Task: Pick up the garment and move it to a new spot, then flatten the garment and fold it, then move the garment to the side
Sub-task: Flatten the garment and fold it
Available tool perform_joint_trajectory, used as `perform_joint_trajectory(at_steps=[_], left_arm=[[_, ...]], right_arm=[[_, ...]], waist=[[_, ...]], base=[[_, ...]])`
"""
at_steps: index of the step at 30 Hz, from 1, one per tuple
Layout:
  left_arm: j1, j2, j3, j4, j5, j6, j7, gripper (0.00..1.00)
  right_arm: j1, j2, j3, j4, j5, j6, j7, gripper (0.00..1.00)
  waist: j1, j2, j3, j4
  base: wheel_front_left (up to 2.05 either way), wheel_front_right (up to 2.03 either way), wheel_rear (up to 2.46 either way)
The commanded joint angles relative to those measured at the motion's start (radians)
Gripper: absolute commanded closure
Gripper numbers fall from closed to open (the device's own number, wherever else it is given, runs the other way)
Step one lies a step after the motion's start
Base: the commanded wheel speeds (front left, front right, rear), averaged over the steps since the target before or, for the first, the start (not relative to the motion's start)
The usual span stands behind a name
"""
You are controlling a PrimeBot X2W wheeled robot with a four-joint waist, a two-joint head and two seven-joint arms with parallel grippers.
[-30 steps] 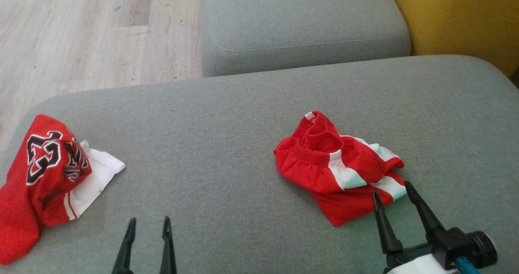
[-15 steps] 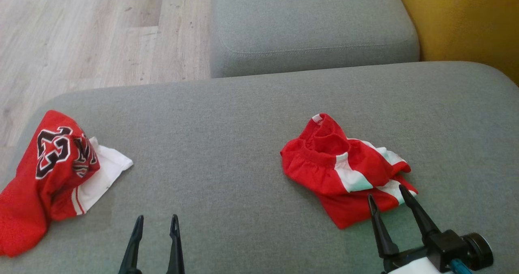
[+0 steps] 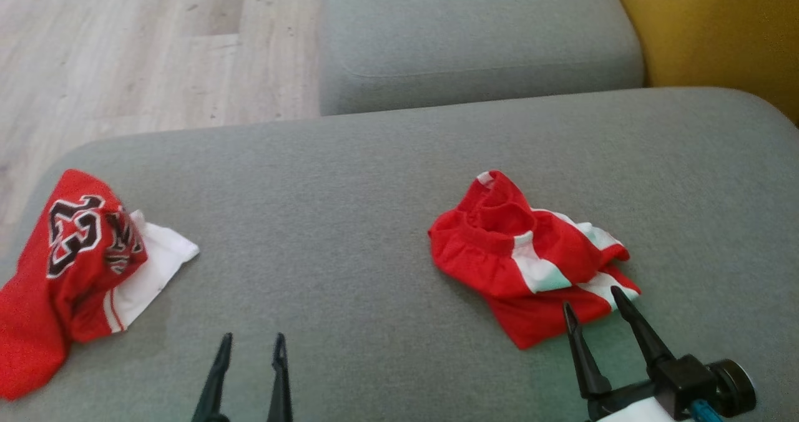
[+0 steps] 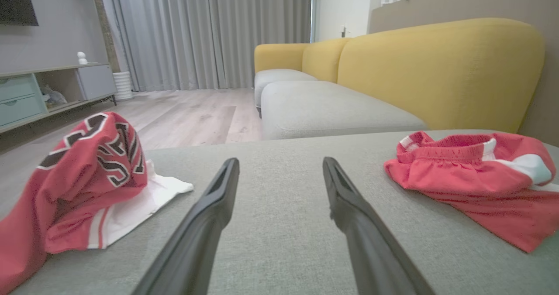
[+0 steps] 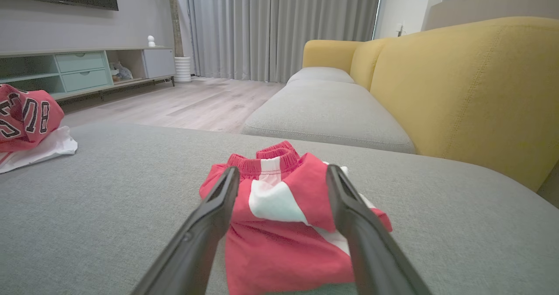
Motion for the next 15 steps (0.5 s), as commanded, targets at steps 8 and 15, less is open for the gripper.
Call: perform_joint_trajectory(at_steps=[8, 15], left_arm=[[-0.205, -0.002, -0.044, 0.084, 0.043, -0.089, -0.005, 0.00], [-0.407, -0.004, -0.112, 0.224, 0.003, -0.162, 0.070, 0.00]], right_arm=[[-0.058, -0.005, 0.050, -0.042, -0.032, -0.001, -0.006, 0.00], [-0.082, -0.005, 0.052, -0.050, -0.030, -0.001, -0.006, 0.00]], waist=[[0.0000, 0.0000, 0.072, -0.156], [0.0000, 0.0000, 0.136, -0.285]], base=[[0.00, 0.00, 0.00], [0.00, 0.00, 0.00]])
